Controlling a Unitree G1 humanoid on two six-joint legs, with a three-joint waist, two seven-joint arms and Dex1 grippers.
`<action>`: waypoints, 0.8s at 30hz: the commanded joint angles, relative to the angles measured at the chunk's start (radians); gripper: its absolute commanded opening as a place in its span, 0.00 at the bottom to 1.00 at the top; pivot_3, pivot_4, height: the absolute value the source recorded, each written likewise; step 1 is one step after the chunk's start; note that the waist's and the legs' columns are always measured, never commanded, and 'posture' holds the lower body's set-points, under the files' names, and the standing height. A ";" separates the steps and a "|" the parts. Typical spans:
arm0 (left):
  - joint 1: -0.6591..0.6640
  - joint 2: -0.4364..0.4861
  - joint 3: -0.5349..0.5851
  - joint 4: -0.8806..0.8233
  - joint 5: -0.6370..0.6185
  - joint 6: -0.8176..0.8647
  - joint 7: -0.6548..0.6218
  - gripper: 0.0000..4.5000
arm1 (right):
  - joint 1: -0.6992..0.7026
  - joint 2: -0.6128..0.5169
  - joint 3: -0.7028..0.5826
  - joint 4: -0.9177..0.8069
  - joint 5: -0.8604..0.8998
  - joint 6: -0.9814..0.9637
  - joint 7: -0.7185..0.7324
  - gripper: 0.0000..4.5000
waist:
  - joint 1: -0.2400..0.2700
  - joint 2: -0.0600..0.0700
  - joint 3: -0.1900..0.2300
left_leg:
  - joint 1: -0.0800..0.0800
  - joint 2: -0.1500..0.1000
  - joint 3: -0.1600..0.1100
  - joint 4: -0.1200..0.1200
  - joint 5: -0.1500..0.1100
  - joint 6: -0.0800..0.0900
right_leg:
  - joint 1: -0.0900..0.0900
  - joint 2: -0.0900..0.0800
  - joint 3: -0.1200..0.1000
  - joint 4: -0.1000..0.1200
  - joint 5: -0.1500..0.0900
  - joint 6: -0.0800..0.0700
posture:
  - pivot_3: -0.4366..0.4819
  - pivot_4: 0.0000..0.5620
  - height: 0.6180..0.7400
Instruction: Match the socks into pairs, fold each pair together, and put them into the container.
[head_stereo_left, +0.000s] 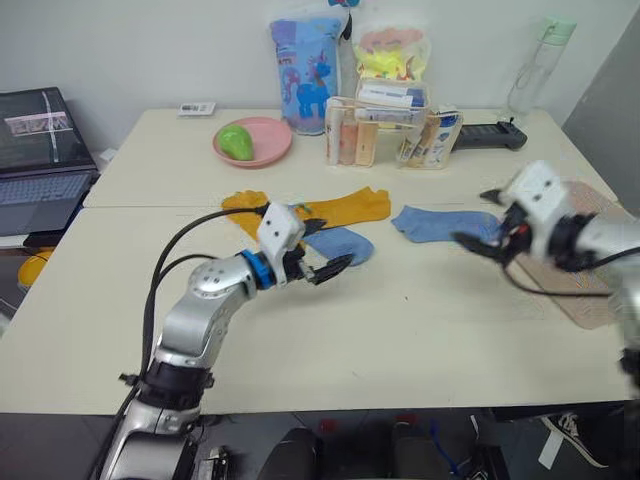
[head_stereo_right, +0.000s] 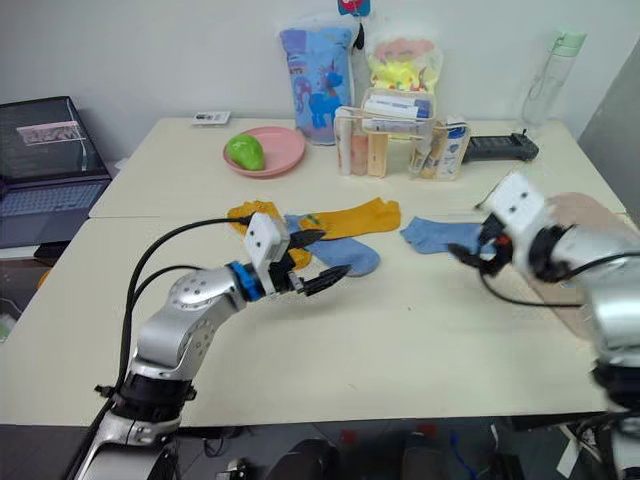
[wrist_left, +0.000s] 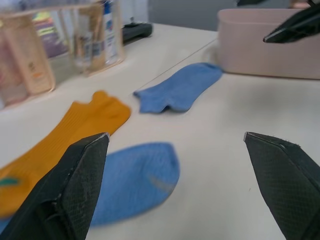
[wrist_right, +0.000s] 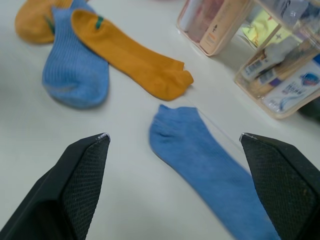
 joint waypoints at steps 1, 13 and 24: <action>0.064 -0.048 0.044 -0.029 0.036 -0.087 0.105 1.00 | 0.114 0.095 0.018 -0.072 -0.073 -0.125 -0.170 1.00 | 0.004 0.000 0.000 | -0.002 -0.001 -0.002 0.000 0.000 0.000 | -0.001 0.000 -0.001 0.000 0.001 0.001 | 0.48 0.27 1.00; 0.362 -0.117 0.081 -0.041 0.094 -0.217 0.244 1.00 | 0.516 0.274 0.072 -0.113 -0.225 -0.455 -0.412 1.00 | -0.006 0.004 -0.003 | 0.000 -0.001 -0.003 0.000 0.000 0.000 | 0.000 0.003 0.000 0.000 0.001 0.001 | 0.48 0.27 1.00; 0.444 -0.097 0.100 -0.071 0.094 -0.246 0.230 1.00 | 0.564 0.358 0.039 -0.132 -0.197 -0.421 -0.450 1.00 | -0.010 0.006 -0.004 | 0.001 -0.001 -0.005 -0.001 0.000 0.000 | 0.001 0.004 -0.001 -0.001 0.001 0.001 | 0.48 0.27 1.00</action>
